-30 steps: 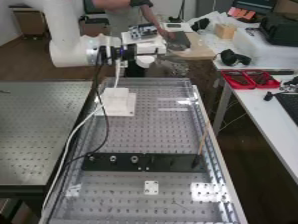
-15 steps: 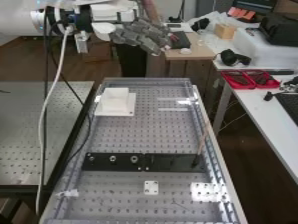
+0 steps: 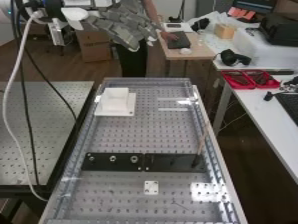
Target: Grab the paper clip and place it in the clear container
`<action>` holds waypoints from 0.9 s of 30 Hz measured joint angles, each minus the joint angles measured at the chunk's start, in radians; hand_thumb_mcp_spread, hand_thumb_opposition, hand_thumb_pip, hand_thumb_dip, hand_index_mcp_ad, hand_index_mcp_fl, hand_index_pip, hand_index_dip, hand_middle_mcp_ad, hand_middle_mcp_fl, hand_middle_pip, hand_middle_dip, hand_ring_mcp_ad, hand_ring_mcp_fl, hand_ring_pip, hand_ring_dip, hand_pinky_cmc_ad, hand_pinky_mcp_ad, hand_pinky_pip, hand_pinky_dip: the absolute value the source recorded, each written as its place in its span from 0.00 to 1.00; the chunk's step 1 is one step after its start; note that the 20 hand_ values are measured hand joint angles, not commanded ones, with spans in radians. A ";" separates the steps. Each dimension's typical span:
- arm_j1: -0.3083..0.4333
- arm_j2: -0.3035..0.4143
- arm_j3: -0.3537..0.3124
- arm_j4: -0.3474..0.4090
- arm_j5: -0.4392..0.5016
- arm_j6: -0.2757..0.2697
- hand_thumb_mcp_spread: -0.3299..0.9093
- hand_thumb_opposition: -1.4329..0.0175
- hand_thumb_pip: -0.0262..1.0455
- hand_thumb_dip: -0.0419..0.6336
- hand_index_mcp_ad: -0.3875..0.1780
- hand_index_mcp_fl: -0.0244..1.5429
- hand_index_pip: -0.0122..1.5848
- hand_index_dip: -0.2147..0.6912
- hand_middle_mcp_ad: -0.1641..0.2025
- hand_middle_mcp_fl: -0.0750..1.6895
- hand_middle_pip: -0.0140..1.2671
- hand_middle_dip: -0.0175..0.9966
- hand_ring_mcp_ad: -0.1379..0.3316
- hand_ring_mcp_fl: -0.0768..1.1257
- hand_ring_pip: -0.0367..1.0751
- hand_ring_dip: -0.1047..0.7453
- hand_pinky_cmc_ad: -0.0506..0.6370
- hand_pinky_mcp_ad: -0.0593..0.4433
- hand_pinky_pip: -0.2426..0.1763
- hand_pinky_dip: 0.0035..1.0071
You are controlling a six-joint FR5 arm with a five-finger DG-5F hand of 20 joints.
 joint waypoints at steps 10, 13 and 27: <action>-0.006 -0.004 0.011 -0.014 -0.024 -0.009 0.56 0.45 0.44 0.36 0.38 0.35 0.06 0.21 0.51 0.31 0.11 0.53 0.54 0.23 0.14 0.53 0.72 0.81 0.58 0.53; -0.011 -0.004 0.012 -0.016 -0.026 -0.018 0.56 0.45 0.44 0.36 0.37 0.34 0.06 0.21 0.51 0.31 0.11 0.53 0.54 0.23 0.14 0.53 0.72 0.81 0.58 0.53; -0.035 -0.008 0.007 -0.003 -0.071 -0.012 0.56 0.45 0.45 0.34 0.38 0.32 0.06 0.21 0.52 0.31 0.11 0.50 0.54 0.23 0.11 0.53 0.72 0.81 0.58 0.53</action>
